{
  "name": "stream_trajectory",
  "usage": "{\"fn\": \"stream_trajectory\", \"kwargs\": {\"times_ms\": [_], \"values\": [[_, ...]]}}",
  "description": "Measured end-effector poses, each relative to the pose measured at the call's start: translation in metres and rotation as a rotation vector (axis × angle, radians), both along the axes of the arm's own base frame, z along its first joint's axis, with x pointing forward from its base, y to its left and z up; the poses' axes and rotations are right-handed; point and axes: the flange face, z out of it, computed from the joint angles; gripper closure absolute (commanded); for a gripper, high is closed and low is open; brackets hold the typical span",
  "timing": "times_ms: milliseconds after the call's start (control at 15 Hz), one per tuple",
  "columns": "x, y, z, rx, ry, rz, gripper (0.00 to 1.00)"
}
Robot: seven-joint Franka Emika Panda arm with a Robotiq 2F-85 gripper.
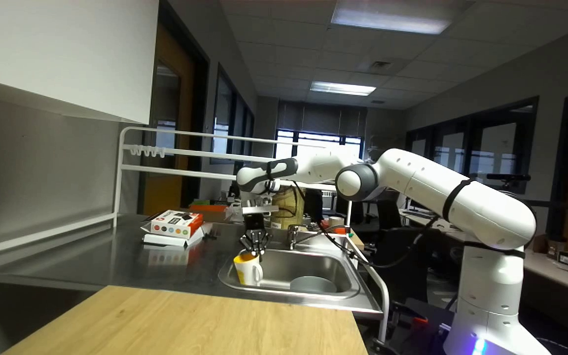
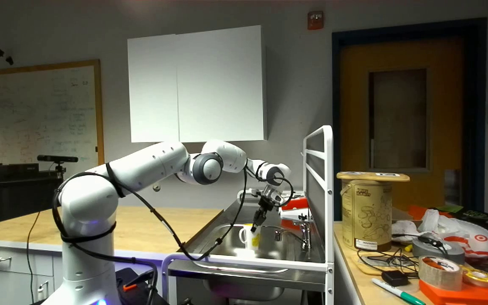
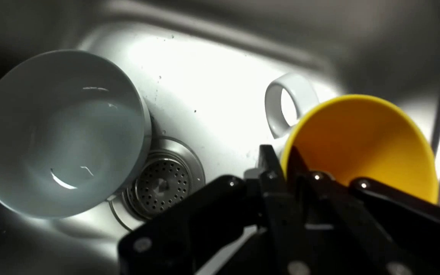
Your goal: Place the mug to the left of the side
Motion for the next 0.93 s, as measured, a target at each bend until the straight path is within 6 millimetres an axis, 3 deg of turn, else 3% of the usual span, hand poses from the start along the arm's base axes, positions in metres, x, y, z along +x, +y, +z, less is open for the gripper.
{"fn": "stream_trajectory", "kwargs": {"times_ms": [333, 733, 933], "values": [[0.01, 0.003, 0.059, -0.002, -0.105, 0.01, 0.93], [0.008, -0.004, 0.104, 0.004, -0.24, 0.029, 0.94], [0.007, 0.009, 0.129, -0.006, -0.303, 0.053, 0.94]]}}
